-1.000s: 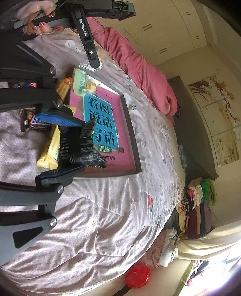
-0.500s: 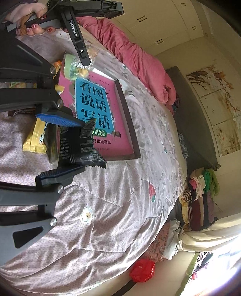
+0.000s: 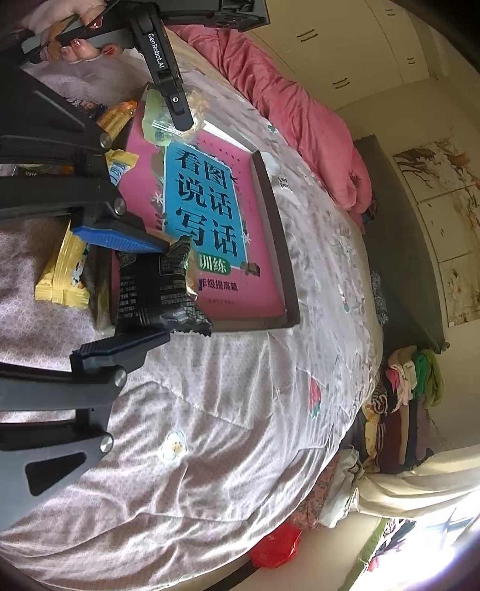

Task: Organize snacks
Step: 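Carry the bun bag into the tray with the left tool while the right carries the black packet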

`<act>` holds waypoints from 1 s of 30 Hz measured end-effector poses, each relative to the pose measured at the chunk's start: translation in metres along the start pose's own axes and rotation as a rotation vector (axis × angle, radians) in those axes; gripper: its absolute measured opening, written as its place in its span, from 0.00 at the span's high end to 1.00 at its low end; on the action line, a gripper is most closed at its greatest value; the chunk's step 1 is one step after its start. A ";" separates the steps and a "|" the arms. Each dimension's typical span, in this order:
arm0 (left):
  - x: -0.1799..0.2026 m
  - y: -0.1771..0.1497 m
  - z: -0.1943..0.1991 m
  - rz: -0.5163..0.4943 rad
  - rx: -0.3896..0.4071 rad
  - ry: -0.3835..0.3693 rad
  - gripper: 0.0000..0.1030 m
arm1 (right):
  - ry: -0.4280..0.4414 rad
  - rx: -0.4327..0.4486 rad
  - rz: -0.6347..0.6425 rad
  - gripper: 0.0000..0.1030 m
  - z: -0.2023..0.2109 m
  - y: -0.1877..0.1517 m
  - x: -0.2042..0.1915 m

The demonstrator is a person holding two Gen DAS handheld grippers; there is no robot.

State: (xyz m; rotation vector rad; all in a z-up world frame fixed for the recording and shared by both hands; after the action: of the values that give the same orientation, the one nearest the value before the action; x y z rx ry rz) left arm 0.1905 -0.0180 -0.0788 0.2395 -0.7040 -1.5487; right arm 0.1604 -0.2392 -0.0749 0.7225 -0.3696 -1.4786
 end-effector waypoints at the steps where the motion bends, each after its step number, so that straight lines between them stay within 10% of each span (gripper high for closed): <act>1: 0.001 0.000 -0.001 0.000 -0.004 -0.005 0.52 | 0.001 -0.001 0.002 0.60 -0.001 0.000 -0.001; 30: 0.025 -0.008 -0.024 -0.049 -0.078 -0.059 0.52 | 0.062 -0.075 0.076 0.60 -0.023 -0.003 -0.024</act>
State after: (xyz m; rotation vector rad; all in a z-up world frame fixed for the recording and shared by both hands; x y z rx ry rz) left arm 0.1942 -0.0491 -0.0955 0.1545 -0.6872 -1.6315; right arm 0.1708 -0.2110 -0.0895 0.6859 -0.2893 -1.3879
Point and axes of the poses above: each gripper's, at about its wrist camera, not at the fingertips, and z roughly against the way its jaws point, x to its right, y to its top, the point moved 3 cm from there along -z, roughly the way its jaws point, and after that the axes turned 4 degrees about -x, right-handed, at the moved point
